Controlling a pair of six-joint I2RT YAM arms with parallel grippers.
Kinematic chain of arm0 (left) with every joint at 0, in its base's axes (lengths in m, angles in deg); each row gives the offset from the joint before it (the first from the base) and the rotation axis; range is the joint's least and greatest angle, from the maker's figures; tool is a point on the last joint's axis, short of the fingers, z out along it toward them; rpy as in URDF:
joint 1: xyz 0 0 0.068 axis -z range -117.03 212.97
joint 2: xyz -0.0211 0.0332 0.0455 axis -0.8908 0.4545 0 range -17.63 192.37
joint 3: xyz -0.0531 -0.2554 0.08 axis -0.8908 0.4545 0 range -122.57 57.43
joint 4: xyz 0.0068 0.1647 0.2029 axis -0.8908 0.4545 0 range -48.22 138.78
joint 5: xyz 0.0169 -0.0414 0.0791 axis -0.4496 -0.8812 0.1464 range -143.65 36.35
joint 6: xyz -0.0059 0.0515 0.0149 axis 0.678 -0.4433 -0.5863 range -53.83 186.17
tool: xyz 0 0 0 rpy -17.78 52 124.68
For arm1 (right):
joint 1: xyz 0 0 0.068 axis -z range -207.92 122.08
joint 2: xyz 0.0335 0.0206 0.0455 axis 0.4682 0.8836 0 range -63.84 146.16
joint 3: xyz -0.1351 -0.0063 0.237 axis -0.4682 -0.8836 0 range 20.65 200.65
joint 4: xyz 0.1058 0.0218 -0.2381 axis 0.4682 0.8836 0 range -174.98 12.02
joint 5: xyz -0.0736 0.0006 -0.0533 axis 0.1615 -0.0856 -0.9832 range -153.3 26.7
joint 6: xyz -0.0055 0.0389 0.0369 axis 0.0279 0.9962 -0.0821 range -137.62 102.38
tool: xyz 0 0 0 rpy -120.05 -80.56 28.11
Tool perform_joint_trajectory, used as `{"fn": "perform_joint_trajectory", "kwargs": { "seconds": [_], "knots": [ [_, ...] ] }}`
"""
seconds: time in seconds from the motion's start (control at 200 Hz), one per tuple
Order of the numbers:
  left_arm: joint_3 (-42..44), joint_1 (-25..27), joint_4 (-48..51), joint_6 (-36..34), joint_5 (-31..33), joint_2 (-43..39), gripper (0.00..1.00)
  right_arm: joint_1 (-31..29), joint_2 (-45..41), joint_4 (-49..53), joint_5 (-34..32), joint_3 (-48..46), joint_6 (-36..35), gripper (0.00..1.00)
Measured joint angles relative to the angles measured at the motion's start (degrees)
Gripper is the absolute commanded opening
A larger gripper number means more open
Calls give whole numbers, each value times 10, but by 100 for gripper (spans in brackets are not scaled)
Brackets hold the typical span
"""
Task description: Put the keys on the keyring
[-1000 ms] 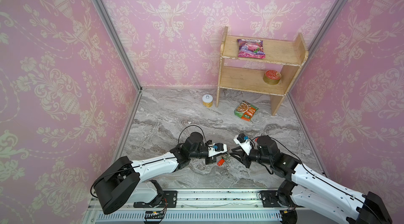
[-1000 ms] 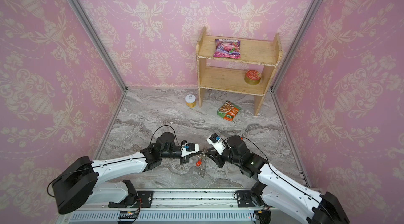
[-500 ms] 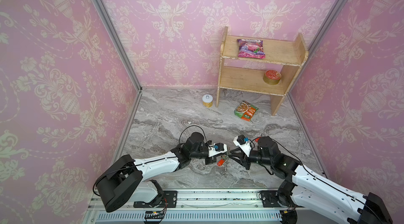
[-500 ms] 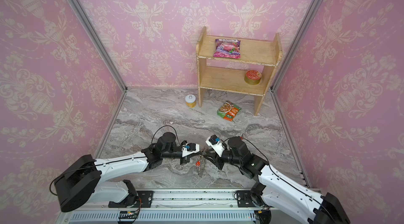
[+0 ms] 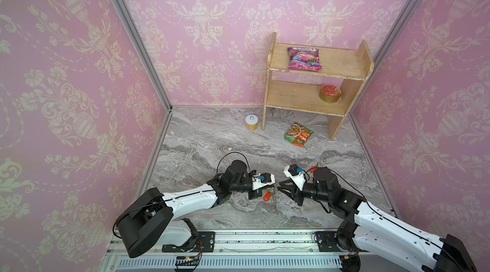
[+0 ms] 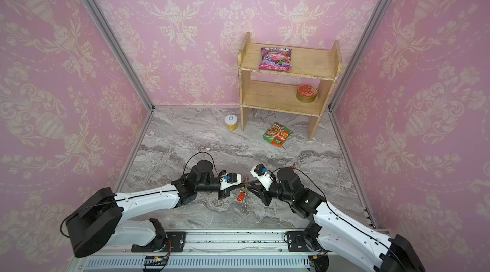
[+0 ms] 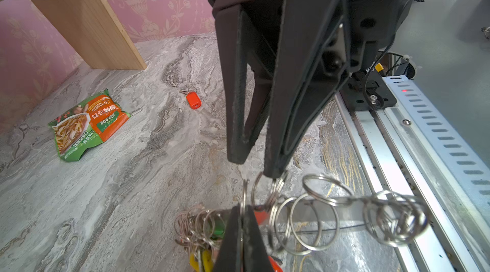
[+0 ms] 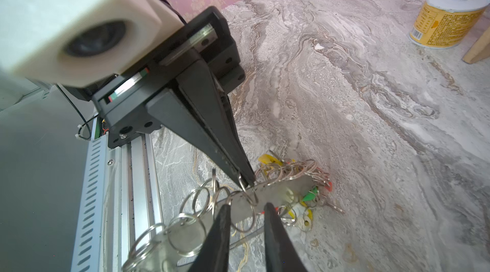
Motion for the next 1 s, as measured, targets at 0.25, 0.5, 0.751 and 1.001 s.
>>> {"fn": "perform_joint_trajectory", "kwargs": {
  "seconds": [0.25,0.5,0.751,1.001],
  "knots": [
    [0,0,1,0,-1,0,0,30,-30,1,-11,-2,1,26],
    [0,0,1,0,-2,0,0,31,-3,0,-9,-2,1,26],
    [0,0,1,0,-2,0,0,31,17,0,-24,-2,3,28],
    [0,0,1,0,-3,0,0,35,30,-9,-35,-2,9,33]
  ]
}}
